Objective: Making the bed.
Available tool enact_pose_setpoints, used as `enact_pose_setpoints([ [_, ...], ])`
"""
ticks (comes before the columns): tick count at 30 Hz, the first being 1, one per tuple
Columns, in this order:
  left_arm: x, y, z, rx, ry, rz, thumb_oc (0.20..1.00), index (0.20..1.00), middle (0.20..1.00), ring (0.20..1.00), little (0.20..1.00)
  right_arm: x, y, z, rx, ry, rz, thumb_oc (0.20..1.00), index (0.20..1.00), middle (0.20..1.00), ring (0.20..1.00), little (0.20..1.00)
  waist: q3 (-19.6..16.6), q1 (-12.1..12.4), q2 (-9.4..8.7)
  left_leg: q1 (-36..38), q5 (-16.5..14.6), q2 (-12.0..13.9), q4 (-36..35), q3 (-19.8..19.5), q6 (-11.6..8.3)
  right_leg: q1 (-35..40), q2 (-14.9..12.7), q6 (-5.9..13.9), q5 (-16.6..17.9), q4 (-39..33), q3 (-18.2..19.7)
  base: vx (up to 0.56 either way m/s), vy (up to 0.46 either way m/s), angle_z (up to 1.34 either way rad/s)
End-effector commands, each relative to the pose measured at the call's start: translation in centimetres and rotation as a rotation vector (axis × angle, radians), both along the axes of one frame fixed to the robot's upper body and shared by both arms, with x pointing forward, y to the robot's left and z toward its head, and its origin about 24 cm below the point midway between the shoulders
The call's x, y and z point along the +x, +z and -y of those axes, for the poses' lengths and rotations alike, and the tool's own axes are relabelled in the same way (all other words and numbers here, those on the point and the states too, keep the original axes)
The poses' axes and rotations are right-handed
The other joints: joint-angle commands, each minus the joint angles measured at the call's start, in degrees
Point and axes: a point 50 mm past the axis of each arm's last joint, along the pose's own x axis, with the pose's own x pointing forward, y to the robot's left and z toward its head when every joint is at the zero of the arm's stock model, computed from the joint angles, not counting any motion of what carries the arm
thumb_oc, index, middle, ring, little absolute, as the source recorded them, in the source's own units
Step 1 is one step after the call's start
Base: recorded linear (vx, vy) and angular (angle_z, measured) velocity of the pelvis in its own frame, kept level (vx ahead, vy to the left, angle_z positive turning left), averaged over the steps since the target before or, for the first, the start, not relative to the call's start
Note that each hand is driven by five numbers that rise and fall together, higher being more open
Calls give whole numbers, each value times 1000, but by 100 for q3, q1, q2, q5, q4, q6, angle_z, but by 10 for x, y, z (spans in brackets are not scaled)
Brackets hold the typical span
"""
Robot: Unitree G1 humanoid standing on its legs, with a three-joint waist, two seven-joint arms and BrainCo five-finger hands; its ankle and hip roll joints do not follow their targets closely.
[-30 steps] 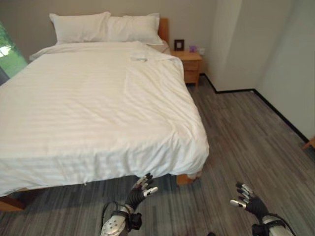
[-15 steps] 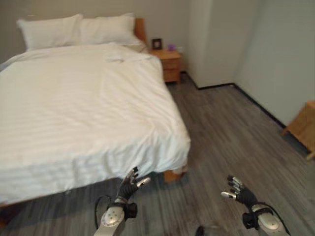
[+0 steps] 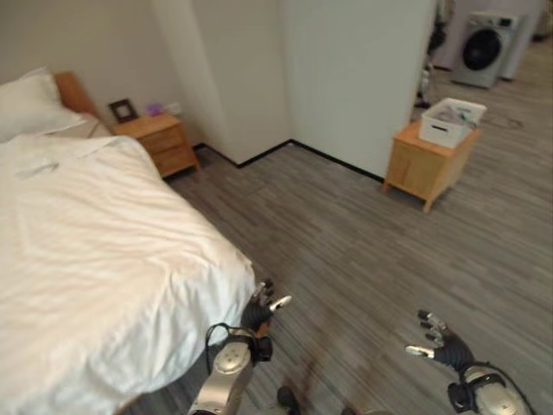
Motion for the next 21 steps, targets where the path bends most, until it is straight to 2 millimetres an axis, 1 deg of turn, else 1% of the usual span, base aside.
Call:
enact_pose_setpoints([
  [1,16,33,-5,30,-25,164,1000,1000,1000,1000,1000,48,37,-9,15,36,247,1000,1000,1000,1000,1000,284,356,-390,457,803,-415,-1238,-166,188,1159,-496,1392,739,806,446,606,27,2],
  [2,20,36,-4,34,-39,177,1000,1000,1000,1000,1000,49,39,-11,13,50,252,1000,1000,1000,1000,1000,344,320,-402,594,676,-421,-1241,-131,271,790,-577,1594,1148,1499,406,236,-3,21],
  [3,23,39,-3,40,-53,187,1000,1000,1000,1000,1000,52,41,-13,8,59,260,1000,1000,1000,1000,1000,383,297,-365,760,576,-396,-1247,-94,312,539,-656,1594,1472,2014,275,361,0,16],
  [4,24,42,-1,44,-70,198,1000,1000,1000,1000,1000,53,42,-14,5,63,269,1000,1000,1000,1000,1000,441,285,-315,918,518,-375,-1248,-93,341,403,-733,1594,1718,2432,179,366,8,20],
  [5,26,44,-1,57,-88,201,1000,1000,1000,1000,1000,54,44,-15,2,63,278,1000,1000,1000,1000,1000,516,264,-208,1074,527,-247,-1279,-30,384,144,-820,1594,1890,2662,24,387,73,36],
  [6,27,45,1,59,-99,204,1000,1000,1000,1000,1000,53,44,-16,5,59,278,1000,1000,1000,1000,1000,552,211,-165,1215,366,-293,-1279,-80,439,-60,-1023,1594,1801,2748,-80,588,71,94],
  [7,32,46,2,69,-110,208,1000,1000,1000,1000,1000,53,45,-17,24,49,287,1000,1000,1000,1000,1000,652,74,-92,1423,177,-305,-1279,-202,371,-522,-1186,1407,1286,2455,-207,623,28,88],
  [8,32,46,4,65,-120,206,1000,1000,1000,1000,1000,52,46,-18,41,43,290,1000,1000,1000,1000,1000,685,0,-63,1522,107,-312,-1279,-293,324,-638,-1178,1309,1103,2151,-287,639,-79,75],
  [9,31,44,5,65,-124,201,1000,1000,1000,1000,1000,50,45,-18,54,36,285,1000,1000,1000,1000,1000,712,-84,-35,1636,25,-313,-1279,-382,278,-686,-1106,1202,922,1764,-336,491,-165,27],
  [10,31,43,5,73,-129,198,1000,1000,1000,1000,1000,49,44,-17,57,26,284,1000,1000,1000,1000,1000,715,-173,-40,1772,-99,-318,-1279,-455,205,-704,-970,1125,809,985,-329,524,-217,61],
  [11,30,43,4,81,-129,199,1000,1000,1000,1000,1000,48,43,-18,61,21,285,1000,1000,1000,1000,1000,694,-255,-71,1899,-217,-321,-1279,-504,110,-736,-849,1102,919,135,-269,562,-247,79],
  [12,30,42,3,85,-127,197,1000,1000,1000,1000,1000,46,42,-17,67,13,282,1000,1000,1000,1000,1000,690,-333,-88,2041,-335,-312,-1279,-551,29,-827,-808,1130,1058,-434,-230,741,-321,100],
  [13,33,41,1,90,-119,200,1000,1000,1000,1000,1000,45,42,-17,52,28,278,1000,1000,1000,1000,1000,649,-433,-38,2314,-495,-225,-1279,-590,-140,-1157,-856,1264,1502,-1281,-468,741,-328,74],
  [14,33,43,-1,95,-111,206,1000,1000,1000,1000,1000,45,43,-17,40,28,281,1000,1000,1000,1000,1000,640,-482,-5,2475,-573,-179,-1279,-613,-200,-1422,-1003,1335,1592,-1295,-531,774,-349,46],
  [15,34,44,-3,97,-103,211,1000,1000,1000,1000,1000,44,42,-16,34,23,272,1000,1000,1000,1000,1000,603,-533,9,2670,-677,-173,-1279,-737,-220,-1492,-1069,1354,1660,-1268,-410,591,-271,9],
  [16,34,43,-4,92,-102,210,1000,1000,1000,1000,1000,43,41,-15,32,23,267,1000,1000,1000,1000,1000,596,-550,9,2830,-728,-169,-1279,-837,-226,-1342,-1065,1345,1702,-1196,-411,781,-398,13],
  [17,31,40,-2,79,-96,203,1000,1000,1000,1000,1000,41,41,-11,19,24,263,1000,1000,1000,1000,1000,551,-527,47,2864,-586,-4,-636,-887,-344,-1056,-1032,1201,1834,-1177,-499,549,-300,42],
  [18,31,40,-2,78,-96,203,1000,1000,1000,1000,1000,41,41,-11,19,24,263,1000,1000,1000,1000,1000,552,-538,53,2843,-606,11,-595,-901,-351,-1046,-1028,1197,1838,-1186,-514,543,-332,58],
  [19,30,39,0,63,-89,195,1000,1000,1000,1000,1000,42,41,-10,10,32,261,1000,1000,1000,1000,1000,574,-544,136,2764,-302,163,-12,-956,-445,-917,-952,1083,1765,-1105,-568,334,-261,48],
  [20,30,38,3,35,-87,192,1000,1000,1000,1000,1000,43,41,-7,6,30,257,1000,1000,1000,1000,1000,589,-519,171,2462,322,379,976,-1058,-535,-711,-865,896,1623,-1023,-600,330,-263,27],
  [21,30,39,3,36,-87,192,1000,1000,1000,1000,1000,43,42,-7,6,30,258,1000,1000,1000,1000,1000,574,-540,162,2424,330,375,991,-1085,-538,-726,-878,889,1626,-1023,-619,483,-506,43],
])
